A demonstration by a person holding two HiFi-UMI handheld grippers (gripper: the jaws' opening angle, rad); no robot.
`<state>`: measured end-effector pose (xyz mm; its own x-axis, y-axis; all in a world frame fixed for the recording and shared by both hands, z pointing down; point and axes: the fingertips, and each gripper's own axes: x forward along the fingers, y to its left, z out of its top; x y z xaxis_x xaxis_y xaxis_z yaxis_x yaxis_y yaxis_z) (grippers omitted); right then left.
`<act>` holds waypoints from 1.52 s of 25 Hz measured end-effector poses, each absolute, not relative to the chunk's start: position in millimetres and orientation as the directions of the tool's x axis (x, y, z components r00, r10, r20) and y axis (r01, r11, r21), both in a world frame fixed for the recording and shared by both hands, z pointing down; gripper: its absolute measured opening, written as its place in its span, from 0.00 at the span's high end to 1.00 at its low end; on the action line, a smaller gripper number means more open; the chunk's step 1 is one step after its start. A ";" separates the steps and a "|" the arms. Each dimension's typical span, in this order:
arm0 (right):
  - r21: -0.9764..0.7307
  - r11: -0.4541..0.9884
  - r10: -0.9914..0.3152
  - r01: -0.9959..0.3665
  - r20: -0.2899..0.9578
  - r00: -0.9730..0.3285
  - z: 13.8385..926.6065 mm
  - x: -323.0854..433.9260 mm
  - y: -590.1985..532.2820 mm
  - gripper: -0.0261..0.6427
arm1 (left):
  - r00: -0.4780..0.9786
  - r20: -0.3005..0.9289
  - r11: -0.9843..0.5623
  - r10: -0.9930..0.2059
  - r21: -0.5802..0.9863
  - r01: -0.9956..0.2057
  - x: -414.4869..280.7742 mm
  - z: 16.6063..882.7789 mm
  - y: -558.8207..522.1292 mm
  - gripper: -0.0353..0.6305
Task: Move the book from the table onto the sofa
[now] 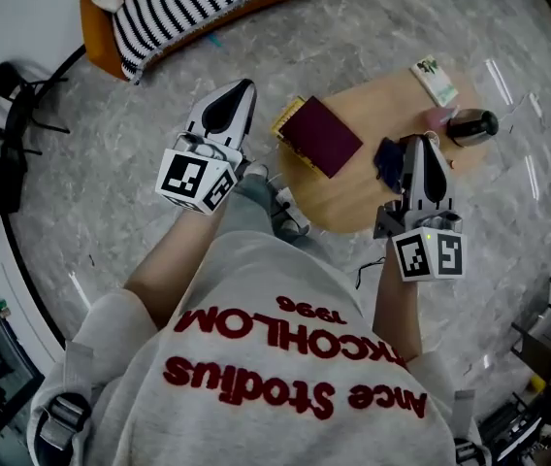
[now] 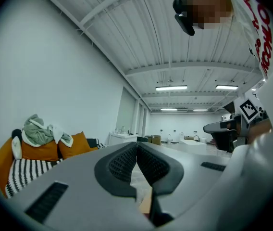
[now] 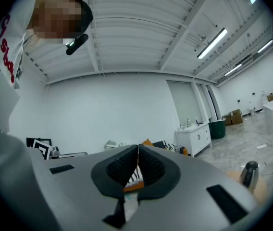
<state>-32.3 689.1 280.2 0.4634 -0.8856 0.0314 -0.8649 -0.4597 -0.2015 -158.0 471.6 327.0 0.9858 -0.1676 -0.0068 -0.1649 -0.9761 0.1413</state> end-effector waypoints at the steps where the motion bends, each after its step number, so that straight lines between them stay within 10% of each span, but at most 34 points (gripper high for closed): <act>1: -0.208 -0.478 -0.876 -0.853 0.038 0.481 283.5 -24.0 681.5 0.92 | 0.991 0.004 -0.980 -0.136 0.145 -0.135 -144.1 332.6 463.7 0.92; 22: -0.303 -0.769 -0.638 -0.563 0.396 0.660 499.7 84.8 632.4 0.91 | 0.907 0.294 -0.937 0.300 0.271 0.222 30.2 537.2 423.4 0.92; 27: -0.364 -0.788 -0.614 -0.497 0.530 0.584 585.2 81.2 637.8 0.67 | 0.830 0.408 -0.904 0.380 0.355 0.239 32.9 613.0 442.0 0.81; 38: -0.405 -0.846 -0.526 -0.347 0.743 0.414 752.6 57.5 658.5 0.51 | 0.598 0.612 -0.796 0.518 0.601 0.074 19.2 765.9 478.6 0.55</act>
<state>57.5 658.5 752.6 0.4144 -0.5256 0.7430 -0.3471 -0.8460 -0.4048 19.2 478.6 765.9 0.5980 0.5181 0.6115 0.0745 -0.7956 0.6012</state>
